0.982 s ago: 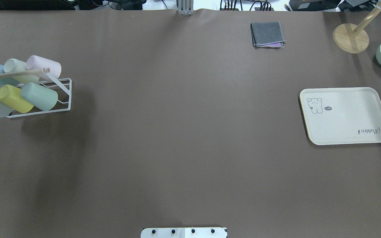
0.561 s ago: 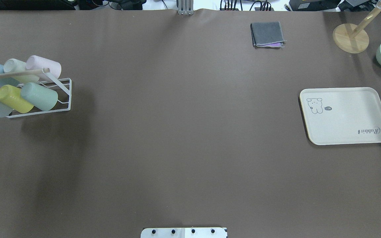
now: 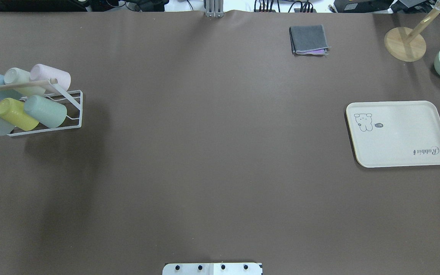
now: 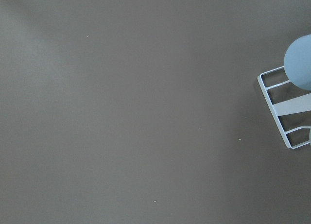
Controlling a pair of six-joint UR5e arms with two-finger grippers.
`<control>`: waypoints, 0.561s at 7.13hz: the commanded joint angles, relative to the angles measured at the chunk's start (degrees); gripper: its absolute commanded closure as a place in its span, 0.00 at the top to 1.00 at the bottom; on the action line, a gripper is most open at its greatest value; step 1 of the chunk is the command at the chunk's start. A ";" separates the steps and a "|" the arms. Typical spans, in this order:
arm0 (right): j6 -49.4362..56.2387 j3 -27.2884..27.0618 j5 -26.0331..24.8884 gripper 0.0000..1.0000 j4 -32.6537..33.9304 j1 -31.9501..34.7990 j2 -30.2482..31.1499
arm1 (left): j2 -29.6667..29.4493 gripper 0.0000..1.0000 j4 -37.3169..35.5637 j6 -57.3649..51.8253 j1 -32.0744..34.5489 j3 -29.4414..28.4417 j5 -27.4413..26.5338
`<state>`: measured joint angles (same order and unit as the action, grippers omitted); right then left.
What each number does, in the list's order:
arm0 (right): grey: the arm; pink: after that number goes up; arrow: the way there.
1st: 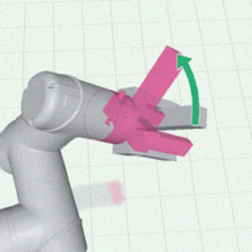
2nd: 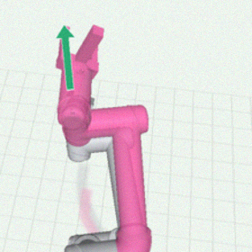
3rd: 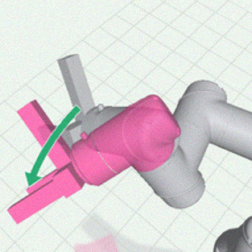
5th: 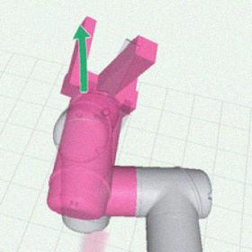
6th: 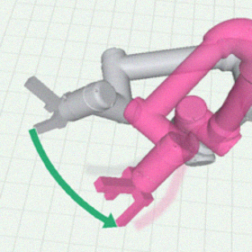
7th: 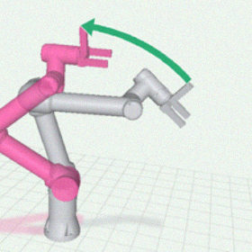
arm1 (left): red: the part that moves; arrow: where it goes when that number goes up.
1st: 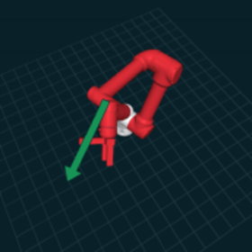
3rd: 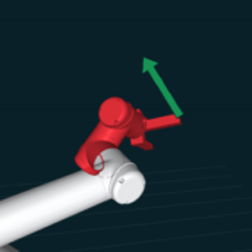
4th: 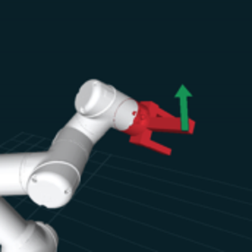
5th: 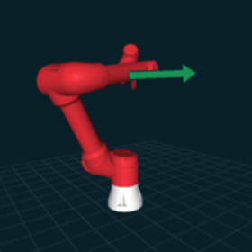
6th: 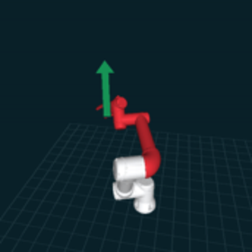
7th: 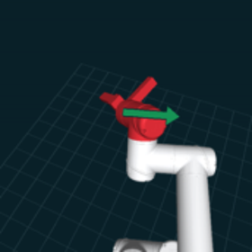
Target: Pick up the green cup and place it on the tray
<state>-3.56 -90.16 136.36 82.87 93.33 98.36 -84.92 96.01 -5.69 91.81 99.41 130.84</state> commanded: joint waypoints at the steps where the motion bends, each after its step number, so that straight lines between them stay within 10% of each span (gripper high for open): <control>1: -0.39 0.16 1.89 1.00 -1.39 -2.27 -0.36 | 0.01 0.98 -0.03 0.07 0.13 -0.10 0.03; 4: -0.30 1.92 8.75 1.00 -5.26 -9.54 -0.44 | 0.01 0.98 -0.03 -0.02 0.13 -0.19 0.03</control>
<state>-3.60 -88.79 143.74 78.49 87.45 98.16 -84.90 95.98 -5.70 91.93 99.25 130.87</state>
